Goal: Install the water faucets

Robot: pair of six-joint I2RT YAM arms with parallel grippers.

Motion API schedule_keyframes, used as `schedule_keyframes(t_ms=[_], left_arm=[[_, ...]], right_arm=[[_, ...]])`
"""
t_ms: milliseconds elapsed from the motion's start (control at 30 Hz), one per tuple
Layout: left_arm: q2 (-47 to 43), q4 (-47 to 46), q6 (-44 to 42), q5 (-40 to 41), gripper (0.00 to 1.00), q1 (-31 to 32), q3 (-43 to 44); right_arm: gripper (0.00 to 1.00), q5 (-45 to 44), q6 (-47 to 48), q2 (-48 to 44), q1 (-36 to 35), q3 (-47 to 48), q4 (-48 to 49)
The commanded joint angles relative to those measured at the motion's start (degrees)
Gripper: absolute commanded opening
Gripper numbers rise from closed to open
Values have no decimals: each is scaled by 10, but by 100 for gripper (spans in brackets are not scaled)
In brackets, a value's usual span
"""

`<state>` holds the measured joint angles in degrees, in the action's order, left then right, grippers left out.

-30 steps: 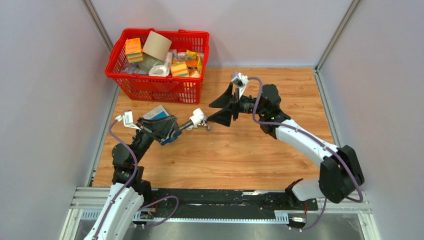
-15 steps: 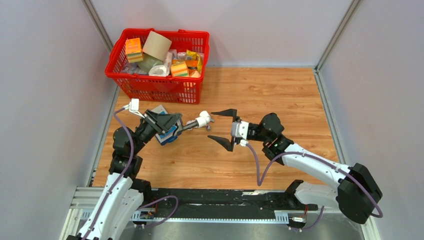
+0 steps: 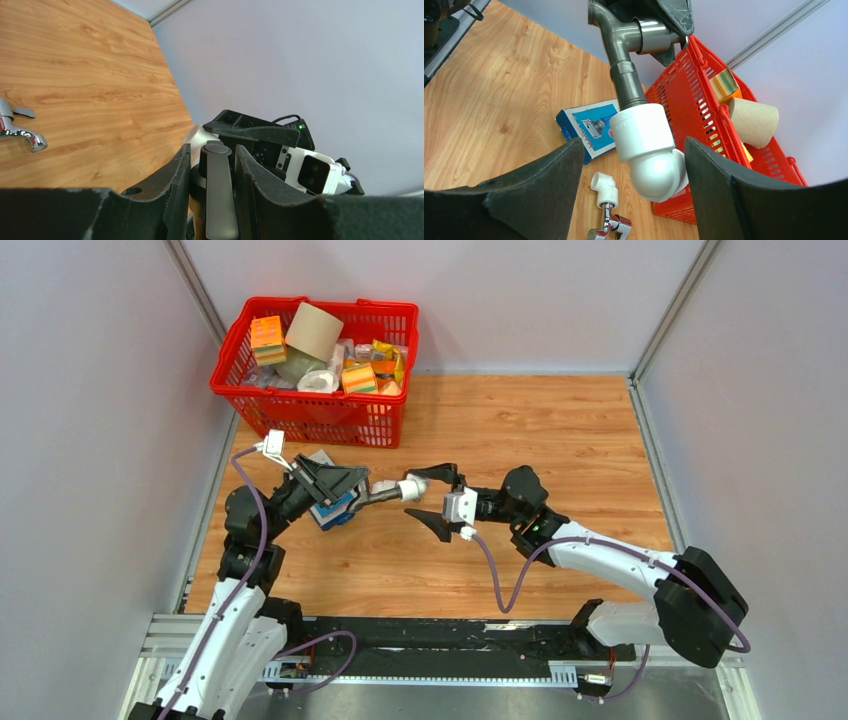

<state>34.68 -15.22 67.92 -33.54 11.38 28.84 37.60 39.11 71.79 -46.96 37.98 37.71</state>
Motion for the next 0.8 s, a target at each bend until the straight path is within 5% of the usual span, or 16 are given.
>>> schedule_keyframes(t_ms=[0, 133, 433, 600, 633, 667, 767], left_arm=[[-5, -83, 28, -32, 0, 0, 46], [-1, -102, 26, -37, 0, 0, 49], [18, -66, -47, -63, 0, 0, 84], [0, -23, -158, -54, 1, 0, 100], [-4, -12, -193, -40, 5, 0, 101], [-15, -7, -211, -31, 24, 0, 101], [-31, 27, -252, 7, 52, 0, 111]], right_arm=[[70, 13, -37, 14, -2, 29, 4], [58, 23, -80, 26, -3, 41, -2], [0, 84, -164, 35, 5, 91, -55], [0, 117, -242, 40, 13, 122, -81], [0, 122, -257, 42, 13, 127, -83], [0, 125, -268, 44, 13, 131, -83], [0, 114, -273, 42, 13, 134, -82]])
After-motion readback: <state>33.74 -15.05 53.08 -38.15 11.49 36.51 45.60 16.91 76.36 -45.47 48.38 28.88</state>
